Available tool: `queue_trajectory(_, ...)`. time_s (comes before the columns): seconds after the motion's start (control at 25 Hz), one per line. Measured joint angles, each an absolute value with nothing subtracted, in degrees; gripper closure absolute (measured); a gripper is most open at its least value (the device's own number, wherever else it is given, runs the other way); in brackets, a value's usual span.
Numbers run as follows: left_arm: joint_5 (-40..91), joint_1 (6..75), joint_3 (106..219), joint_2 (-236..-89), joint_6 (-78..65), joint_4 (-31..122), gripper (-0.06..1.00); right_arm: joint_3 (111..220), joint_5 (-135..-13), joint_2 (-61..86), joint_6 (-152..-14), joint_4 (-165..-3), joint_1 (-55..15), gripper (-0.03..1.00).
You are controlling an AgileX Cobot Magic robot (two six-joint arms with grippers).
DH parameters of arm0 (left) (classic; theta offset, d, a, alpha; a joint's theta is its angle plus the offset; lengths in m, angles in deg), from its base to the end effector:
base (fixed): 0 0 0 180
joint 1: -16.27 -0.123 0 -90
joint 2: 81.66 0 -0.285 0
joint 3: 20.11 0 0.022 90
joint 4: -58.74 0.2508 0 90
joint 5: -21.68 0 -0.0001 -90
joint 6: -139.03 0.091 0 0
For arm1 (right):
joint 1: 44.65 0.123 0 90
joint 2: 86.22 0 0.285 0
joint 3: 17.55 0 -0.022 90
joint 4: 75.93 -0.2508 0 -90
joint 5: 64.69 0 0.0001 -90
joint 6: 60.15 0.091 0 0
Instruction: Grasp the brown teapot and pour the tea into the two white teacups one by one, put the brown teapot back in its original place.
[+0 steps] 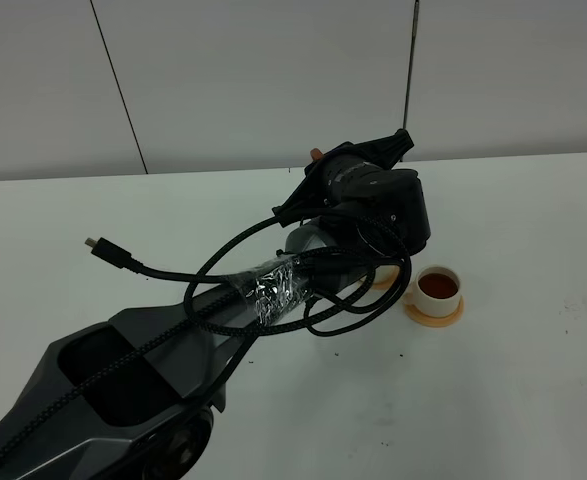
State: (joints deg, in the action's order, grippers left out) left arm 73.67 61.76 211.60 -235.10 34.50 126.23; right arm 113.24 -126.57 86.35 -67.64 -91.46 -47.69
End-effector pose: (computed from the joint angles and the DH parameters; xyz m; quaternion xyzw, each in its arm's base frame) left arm 0.4358 -0.3487 0.1827 0.8197 0.1957 0.5357 0.0522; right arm -0.0058 0.0218 0.2751 -0.0392 0.8507 0.0879 0.5167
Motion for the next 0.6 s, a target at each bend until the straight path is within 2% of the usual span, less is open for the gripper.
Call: queue_trajectory(0.6, 73.61, 62.56, 211.60, -235.10, 34.97, 127.05, 0.78, 113.24, -126.57, 86.35, -67.64, -91.46, -47.69, 0.73)
